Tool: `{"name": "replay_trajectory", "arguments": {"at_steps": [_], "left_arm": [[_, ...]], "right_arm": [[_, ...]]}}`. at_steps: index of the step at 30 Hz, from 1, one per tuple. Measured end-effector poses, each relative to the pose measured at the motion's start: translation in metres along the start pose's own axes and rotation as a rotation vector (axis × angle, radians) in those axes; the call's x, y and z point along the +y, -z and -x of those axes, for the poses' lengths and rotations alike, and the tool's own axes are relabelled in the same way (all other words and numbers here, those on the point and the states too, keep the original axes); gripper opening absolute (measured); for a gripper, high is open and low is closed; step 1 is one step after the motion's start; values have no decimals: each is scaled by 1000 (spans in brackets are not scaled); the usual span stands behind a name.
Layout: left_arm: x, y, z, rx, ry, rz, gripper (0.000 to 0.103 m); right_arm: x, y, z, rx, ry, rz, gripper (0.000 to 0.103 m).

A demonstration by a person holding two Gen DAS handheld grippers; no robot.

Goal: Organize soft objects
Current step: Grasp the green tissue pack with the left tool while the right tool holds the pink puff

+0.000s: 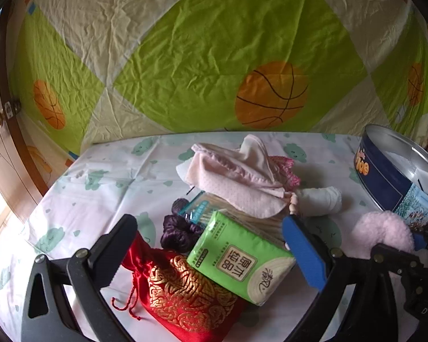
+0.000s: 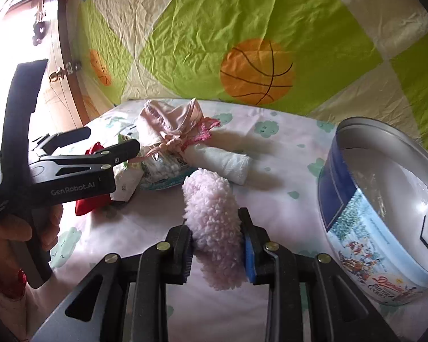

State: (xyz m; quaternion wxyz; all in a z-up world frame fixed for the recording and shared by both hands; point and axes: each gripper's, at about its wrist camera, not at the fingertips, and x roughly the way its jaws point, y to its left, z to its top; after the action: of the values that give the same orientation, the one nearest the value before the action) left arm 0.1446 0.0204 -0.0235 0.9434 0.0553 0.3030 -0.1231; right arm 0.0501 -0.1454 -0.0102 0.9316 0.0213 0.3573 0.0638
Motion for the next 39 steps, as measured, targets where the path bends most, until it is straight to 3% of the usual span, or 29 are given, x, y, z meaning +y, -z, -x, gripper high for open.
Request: {"name": "replay_trajectory", "arguments": {"at_steps": [5, 8, 10, 13, 18, 26, 32, 39], "left_arm": [[4, 8, -17, 157, 228, 123, 102], [2, 11, -23, 169, 116, 133, 101], [8, 11, -20, 147, 124, 171, 98], [15, 13, -22, 153, 150, 218, 84], [17, 12, -15, 129, 180, 229, 82], [27, 5, 6, 16, 243, 276, 84], [28, 9, -10, 120, 214, 289, 91], [36, 12, -22, 139, 183, 385, 92]], "right_arm": [[-11, 4, 18, -61, 11, -12, 31], [-17, 4, 17, -52, 16, -29, 31], [-21, 4, 15, -48, 23, -44, 31], [-24, 4, 17, -62, 24, -56, 31], [-22, 5, 24, -102, 17, -55, 31], [-24, 3, 32, -152, 29, -53, 31], [-26, 5, 28, -128, 25, -65, 31], [-23, 5, 31, -137, 20, -52, 31]]}}
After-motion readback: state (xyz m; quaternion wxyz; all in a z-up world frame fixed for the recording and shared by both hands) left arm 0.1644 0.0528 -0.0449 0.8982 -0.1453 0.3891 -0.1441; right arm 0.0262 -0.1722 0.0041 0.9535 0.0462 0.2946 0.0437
